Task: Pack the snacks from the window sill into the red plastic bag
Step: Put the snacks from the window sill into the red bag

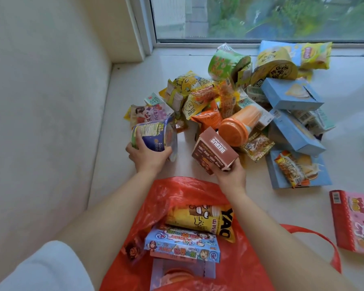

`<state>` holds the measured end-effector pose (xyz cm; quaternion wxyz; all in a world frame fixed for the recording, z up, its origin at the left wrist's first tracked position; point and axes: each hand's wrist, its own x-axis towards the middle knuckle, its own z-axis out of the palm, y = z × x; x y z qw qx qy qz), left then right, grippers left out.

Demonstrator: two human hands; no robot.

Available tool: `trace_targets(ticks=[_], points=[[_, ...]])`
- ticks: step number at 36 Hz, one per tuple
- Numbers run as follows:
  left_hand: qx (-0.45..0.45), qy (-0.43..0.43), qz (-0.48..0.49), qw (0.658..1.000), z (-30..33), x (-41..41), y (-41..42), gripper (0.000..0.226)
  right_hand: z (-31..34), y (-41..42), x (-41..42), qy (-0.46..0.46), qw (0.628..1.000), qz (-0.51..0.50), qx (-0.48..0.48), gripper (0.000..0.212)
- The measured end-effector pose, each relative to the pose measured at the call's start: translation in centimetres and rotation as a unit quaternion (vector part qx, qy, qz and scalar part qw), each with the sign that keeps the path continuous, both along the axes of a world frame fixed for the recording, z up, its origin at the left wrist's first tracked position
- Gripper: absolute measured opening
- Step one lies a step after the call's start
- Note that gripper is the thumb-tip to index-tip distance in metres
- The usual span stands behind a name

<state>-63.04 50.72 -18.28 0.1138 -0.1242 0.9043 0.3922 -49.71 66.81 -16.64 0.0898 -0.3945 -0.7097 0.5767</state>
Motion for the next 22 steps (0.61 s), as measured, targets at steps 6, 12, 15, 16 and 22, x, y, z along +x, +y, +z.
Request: trace_targets(ticks=[6,12,15,16,22], points=[[0.103,0.107,-0.062,0.987,3.2,3.2,-1.3,0.112,2.8,0.5,3.5,0.055,0.998,-0.027,-0.034,0.043],[0.146,0.154,-0.161,0.964,6.1,7.6,-4.1,0.114,5.8,1.3,8.4,0.077,0.995,-0.05,-0.043,0.039],[0.158,0.15,-0.19,0.957,6.3,10.4,-6.1,0.113,7.1,0.9,10.8,0.091,0.994,-0.055,-0.037,0.035],[0.153,0.151,-0.2,0.956,6.4,11.4,-6.8,0.112,7.4,0.7,11.5,0.095,0.993,-0.056,-0.039,0.032],[0.153,0.131,-0.268,0.942,6.6,16.4,-11.0,0.106,7.4,-0.6,14.8,0.104,0.991,-0.049,-0.069,0.025]])
